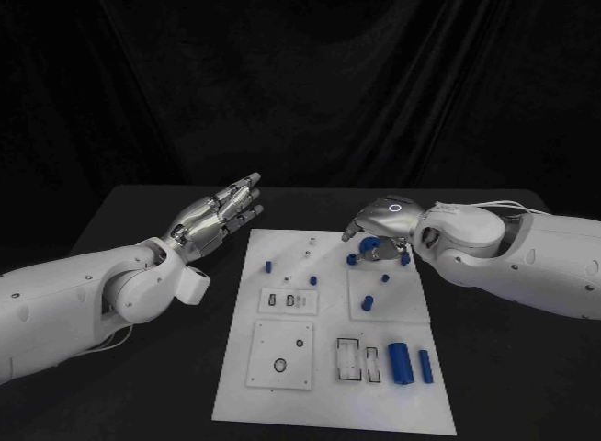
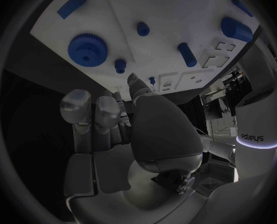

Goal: Assemble the parts on the task board

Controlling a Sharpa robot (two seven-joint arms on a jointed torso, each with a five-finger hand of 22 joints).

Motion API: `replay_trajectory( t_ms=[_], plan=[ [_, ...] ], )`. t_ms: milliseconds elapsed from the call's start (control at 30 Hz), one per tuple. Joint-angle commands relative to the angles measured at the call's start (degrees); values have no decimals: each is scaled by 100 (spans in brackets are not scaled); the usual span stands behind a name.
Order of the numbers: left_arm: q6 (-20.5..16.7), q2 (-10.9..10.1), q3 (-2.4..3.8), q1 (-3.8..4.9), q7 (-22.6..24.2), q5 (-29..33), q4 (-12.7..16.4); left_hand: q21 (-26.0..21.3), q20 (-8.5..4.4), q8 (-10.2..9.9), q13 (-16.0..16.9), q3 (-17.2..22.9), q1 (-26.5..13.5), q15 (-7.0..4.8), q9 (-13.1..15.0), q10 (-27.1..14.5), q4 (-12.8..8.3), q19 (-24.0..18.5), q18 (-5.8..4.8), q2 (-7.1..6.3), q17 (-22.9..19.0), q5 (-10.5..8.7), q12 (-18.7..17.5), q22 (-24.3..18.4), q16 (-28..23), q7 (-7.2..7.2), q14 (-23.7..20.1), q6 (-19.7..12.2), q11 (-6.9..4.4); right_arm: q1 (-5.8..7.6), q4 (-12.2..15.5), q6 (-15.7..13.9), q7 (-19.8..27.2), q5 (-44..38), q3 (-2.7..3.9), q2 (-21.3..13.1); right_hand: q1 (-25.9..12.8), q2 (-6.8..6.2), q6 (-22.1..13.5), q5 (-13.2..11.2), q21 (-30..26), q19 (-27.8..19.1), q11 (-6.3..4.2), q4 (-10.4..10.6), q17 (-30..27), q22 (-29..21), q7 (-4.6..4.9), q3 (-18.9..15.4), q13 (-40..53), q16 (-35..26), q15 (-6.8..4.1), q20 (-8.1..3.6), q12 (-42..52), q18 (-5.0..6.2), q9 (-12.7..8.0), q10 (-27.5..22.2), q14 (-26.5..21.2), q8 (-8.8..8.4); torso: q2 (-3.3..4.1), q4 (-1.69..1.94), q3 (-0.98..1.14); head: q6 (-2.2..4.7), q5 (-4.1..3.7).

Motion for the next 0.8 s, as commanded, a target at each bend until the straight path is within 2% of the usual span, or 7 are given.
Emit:
replay_trajectory(
  t_ms=[33, 200, 267, 333, 433, 700, 800],
  plan=[
    [122, 12, 6, 16, 74, -12, -2, -33, 58, 13, 8, 40, -10, 62, 7, 0, 8, 4, 35, 39, -5, 47, 33, -6, -21, 47, -3, 0, 52, -48, -23, 65, 22, 48, 4, 4, 24, -54, -14, 158, -46, -63, -17, 32, -56, -30, 9, 29, 30, -52, -28, 7, -20, -74, 7, -18, 48, -37, -1, 5, -2, -33, 10],
    [139, 12, 6, 15, 57, -12, -3, -33, 80, 18, 9, 59, -4, 80, 10, 1, 7, 4, 39, 36, -5, 90, 37, -6, -21, 73, -3, 22, 76, -112, -65, -42, 47, 51, 4, 18, 87, -84, -74, 496, -180, -186, -12, 43, -195, -154, 36, 100, 148, -147, -19, 11, 1, -39, 28, -37, -27, -40, -2, 2, -4, -54, 8],
    [150, 18, 6, 15, 51, -12, -8, -33, 85, 19, 9, 62, -3, 85, 11, 1, 6, 4, 39, 36, -5, 96, 37, -6, -21, 77, -3, 28, 80, -138, -87, -122, 66, 51, 4, 28, 133, -96, -71, 835, -261, -263, -16, 21, -261, -214, 43, 162, 359, -192, -23, 2, 46, -21, 68, 17, -76, -26, -3, 3, -6, -73, 21],
    [161, 25, 6, 15, 46, -12, -13, -33, 100, 22, 10, 72, 1, 99, 13, 1, 7, 4, 41, 35, -5, 114, 39, -6, -21, 90, -3, 36, 94, -164, -111, -183, 74, 51, 4, 41, 148, -104, -45, 981, -285, -286, -20, 11, -281, -224, 39, 198, 484, -204, -26, -2, 47, -15, 99, 6, -91, -15, -1, 3, -5, -77, 29],
    [179, 34, 6, 15, 35, -12, -17, -33, 100, 22, 10, 72, 1, 99, 13, 1, 7, 4, 41, 35, -5, 114, 39, -6, -21, 90, -3, 36, 94, -198, -157, -256, 65, 51, 4, 63, 154, -117, -23, 1124, -330, -323, -19, 4, -333, -250, 36, 248, 649, -238, -24, -1, 31, -6, 139, -50, -121, -10, 0, 3, -7, -96, 30],
    [225, 53, 6, 14, 6, -12, -43, -33, 143, 34, 11, 109, 26, 131, 20, 3, 6, 4, 45, 33, -5, 223, 46, -6, -21, 132, -3, 93, 136, -261, -241, -438, 61, 51, 4, 96, 169, -131, 41, 1258, -364, -350, -18, -11, -335, -256, 30, 314, 839, -234, -23, 1, 24, 1, 202, -95, -137, 12, 3, 1, -7, -122, 36],
    [242, 66, 5, 12, -3, -12, -61, -33, 156, 38, 12, 125, 42, 135, 22, 4, 4, 4, 45, 33, -5, 270, 48, -6, -21, 150, -3, 115, 154, -279, -255, -558, 66, 51, 4, 95, 186, -158, 56, 1468, -416, -385, -34, -34, -369, -281, 3, 401, 1066, -254, -29, -5, 22, 13, 265, -162, -163, 8, 2, 4, -8, -125, 35]
  ],
)
